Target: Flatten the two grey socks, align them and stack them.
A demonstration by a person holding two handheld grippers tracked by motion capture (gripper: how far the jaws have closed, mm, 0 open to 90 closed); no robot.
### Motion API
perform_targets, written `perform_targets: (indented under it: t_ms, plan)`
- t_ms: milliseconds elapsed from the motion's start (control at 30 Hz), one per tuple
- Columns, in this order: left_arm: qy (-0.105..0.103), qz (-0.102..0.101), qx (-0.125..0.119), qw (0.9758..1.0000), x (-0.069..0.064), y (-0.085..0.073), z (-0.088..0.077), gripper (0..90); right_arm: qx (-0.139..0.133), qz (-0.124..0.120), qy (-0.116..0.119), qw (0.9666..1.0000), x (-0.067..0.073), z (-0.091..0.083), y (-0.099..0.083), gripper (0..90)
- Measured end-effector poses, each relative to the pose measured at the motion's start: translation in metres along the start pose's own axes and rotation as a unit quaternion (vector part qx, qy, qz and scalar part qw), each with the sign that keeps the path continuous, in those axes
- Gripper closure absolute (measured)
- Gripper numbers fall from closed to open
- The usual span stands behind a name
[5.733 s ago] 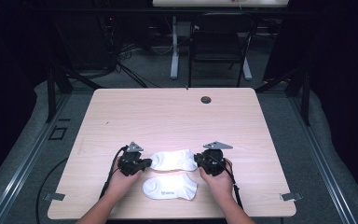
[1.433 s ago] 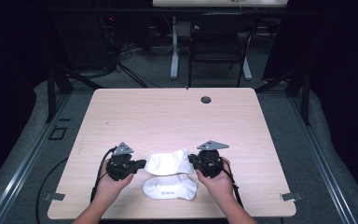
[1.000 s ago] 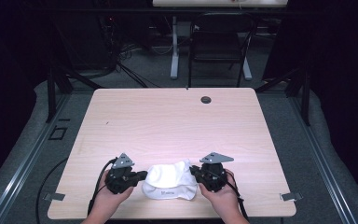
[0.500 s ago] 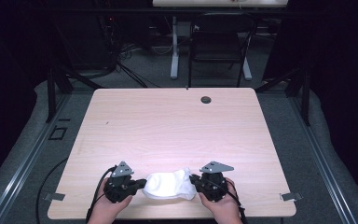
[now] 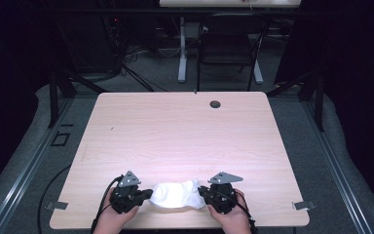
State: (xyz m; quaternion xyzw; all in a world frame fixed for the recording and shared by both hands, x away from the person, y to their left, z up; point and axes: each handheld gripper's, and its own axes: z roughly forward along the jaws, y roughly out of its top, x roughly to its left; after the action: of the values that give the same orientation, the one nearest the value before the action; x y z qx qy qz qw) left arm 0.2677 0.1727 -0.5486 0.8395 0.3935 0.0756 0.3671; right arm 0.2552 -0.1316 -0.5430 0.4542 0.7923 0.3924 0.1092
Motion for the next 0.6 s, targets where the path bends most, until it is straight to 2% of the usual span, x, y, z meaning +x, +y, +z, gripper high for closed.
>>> perform_targets:
  t_ms: [233, 600]
  plan:
    - [0.002, -0.007, 0.006, 1.0, 0.002, -0.002, 0.006, 89.2, 0.007, -0.002, 0.0, 1.0, 0.0, 0.004, -0.001, 85.8]
    - [0.004, -0.004, 0.025, 0.9997, 0.004, -0.004, 0.014, 88.7, 0.016, -0.001, -0.006, 0.9999, -0.004, 0.011, -0.003, 85.6]
